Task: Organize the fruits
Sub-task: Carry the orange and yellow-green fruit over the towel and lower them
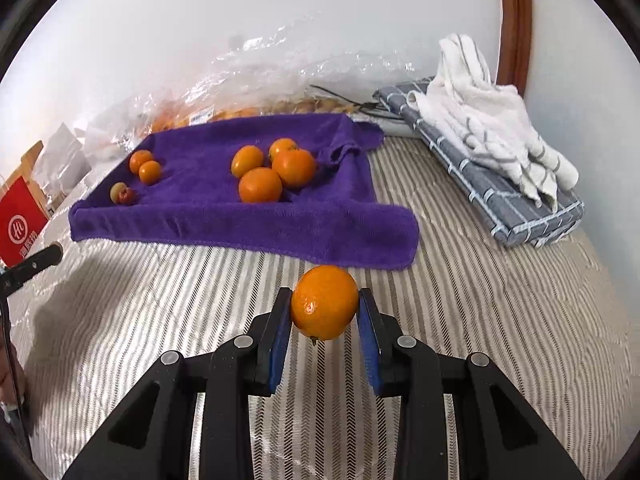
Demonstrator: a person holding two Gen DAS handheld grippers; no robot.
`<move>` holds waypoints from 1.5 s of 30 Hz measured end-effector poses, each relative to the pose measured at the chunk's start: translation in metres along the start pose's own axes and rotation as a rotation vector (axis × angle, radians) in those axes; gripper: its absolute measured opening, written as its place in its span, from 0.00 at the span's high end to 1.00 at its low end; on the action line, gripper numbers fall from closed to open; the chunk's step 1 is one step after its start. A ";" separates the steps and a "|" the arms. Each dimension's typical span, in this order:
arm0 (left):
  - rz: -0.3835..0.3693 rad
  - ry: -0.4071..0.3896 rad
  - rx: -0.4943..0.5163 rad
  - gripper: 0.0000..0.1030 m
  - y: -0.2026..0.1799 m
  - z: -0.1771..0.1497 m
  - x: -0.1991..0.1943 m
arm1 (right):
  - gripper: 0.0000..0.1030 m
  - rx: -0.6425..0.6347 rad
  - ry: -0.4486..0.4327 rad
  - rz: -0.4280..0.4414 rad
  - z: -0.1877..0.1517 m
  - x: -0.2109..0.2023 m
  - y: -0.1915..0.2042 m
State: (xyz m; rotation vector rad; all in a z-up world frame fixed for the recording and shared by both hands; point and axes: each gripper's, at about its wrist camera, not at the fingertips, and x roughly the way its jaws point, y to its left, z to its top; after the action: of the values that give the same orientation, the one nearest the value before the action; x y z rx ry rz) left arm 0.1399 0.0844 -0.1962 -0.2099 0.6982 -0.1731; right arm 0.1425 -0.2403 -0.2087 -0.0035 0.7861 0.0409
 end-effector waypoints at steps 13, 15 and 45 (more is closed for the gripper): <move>0.051 -0.031 0.037 0.76 -0.012 0.031 -0.014 | 0.69 -0.021 -0.049 0.016 0.054 -0.011 0.009; 0.084 -0.032 0.053 0.76 -0.019 0.039 -0.014 | 0.69 -0.014 -0.058 0.016 0.061 -0.008 0.009; 0.141 -0.042 0.182 0.76 -0.090 0.096 0.037 | 0.69 -0.012 -0.053 0.043 0.093 0.053 -0.006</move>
State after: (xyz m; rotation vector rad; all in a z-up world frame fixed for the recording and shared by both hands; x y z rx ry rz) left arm 0.2226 0.0024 -0.1248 0.0099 0.6489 -0.0963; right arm 0.2463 -0.2425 -0.1808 0.0028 0.7326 0.0867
